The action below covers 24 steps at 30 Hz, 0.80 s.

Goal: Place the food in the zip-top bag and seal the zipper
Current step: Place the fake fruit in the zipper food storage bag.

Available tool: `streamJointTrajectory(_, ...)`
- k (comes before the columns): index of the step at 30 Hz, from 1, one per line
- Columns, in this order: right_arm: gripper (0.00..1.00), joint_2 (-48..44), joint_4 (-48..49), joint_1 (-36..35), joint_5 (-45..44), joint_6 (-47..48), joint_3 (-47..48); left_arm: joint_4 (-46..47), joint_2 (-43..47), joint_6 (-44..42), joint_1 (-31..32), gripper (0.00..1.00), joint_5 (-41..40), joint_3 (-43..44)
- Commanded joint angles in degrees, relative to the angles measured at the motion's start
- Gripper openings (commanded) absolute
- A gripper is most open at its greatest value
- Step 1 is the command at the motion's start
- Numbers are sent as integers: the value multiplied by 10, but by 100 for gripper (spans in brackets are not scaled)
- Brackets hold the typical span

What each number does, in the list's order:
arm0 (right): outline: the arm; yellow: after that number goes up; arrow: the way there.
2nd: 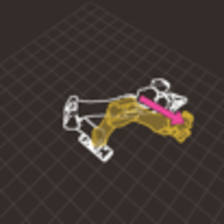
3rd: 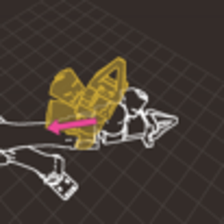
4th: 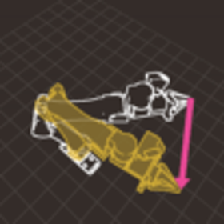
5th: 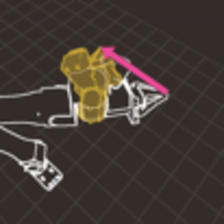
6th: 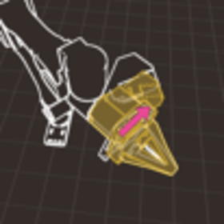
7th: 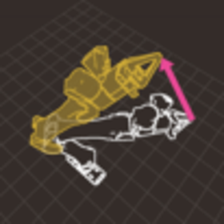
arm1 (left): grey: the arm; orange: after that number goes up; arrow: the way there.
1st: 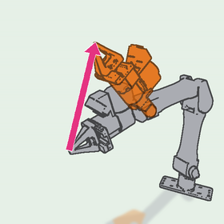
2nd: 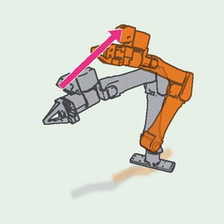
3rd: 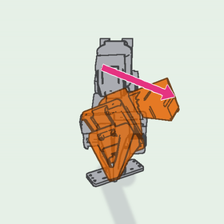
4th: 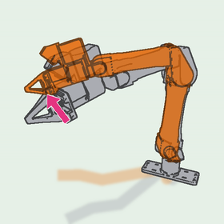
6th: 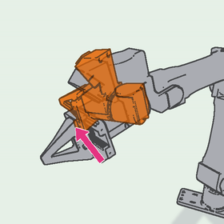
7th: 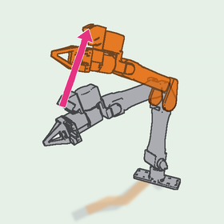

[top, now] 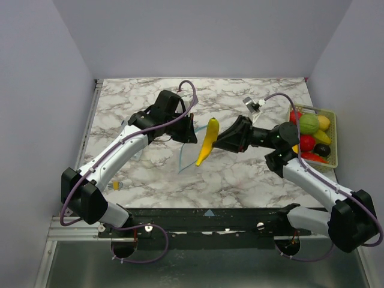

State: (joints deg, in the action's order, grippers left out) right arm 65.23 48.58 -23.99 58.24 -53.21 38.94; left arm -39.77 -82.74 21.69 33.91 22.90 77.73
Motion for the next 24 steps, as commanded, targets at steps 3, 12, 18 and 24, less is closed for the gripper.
streamJointTrajectory(3,1,38,80,-33,-119,85,-24,18,-3,10,-4,0,49,-8)
streamJointTrajectory(12,7,73,42,-57,-141,168,-27,16,1,10,-6,0,48,-7)
streamJointTrajectory(18,44,71,-6,-74,-177,211,-40,17,1,12,-11,0,47,-8)
streamJointTrajectory(24,70,11,-189,-76,-283,240,-12,13,0,9,-12,0,33,-9)
